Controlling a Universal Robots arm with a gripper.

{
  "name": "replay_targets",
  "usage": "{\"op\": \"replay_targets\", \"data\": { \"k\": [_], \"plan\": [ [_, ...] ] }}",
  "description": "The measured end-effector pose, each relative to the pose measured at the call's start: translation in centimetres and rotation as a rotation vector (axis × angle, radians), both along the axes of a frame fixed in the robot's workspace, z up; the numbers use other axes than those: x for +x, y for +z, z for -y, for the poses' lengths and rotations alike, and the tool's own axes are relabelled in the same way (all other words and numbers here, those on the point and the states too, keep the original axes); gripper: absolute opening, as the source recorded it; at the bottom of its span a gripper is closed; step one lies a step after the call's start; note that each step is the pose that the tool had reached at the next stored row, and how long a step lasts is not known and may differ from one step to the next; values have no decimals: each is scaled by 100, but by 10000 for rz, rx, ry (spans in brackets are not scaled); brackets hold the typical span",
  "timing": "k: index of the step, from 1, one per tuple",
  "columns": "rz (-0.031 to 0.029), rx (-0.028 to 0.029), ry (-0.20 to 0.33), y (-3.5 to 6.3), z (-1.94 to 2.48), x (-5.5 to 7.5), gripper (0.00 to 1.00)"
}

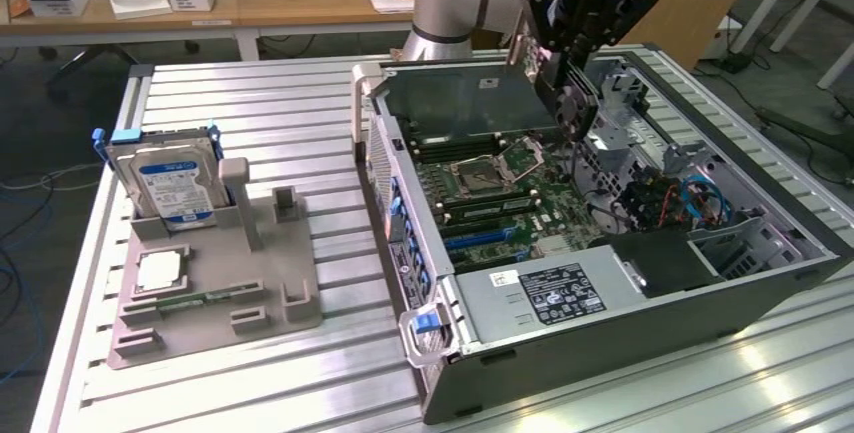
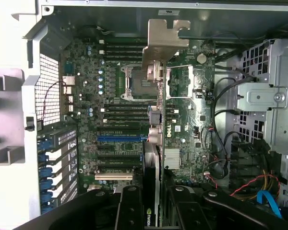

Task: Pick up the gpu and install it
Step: 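Insert the gpu into the slot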

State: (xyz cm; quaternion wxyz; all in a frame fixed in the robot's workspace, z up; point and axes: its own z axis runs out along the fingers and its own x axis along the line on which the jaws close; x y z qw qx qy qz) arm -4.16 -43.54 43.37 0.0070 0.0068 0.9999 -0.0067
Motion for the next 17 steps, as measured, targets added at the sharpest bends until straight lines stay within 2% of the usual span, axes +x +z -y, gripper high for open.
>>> {"op": "replay_targets", "data": {
  "k": [13, 17],
  "plan": [
    [0, 0, 15, 0, 0, 0, 26],
    [0, 0, 593, -2, 0, 1, 26]
  ]
}}
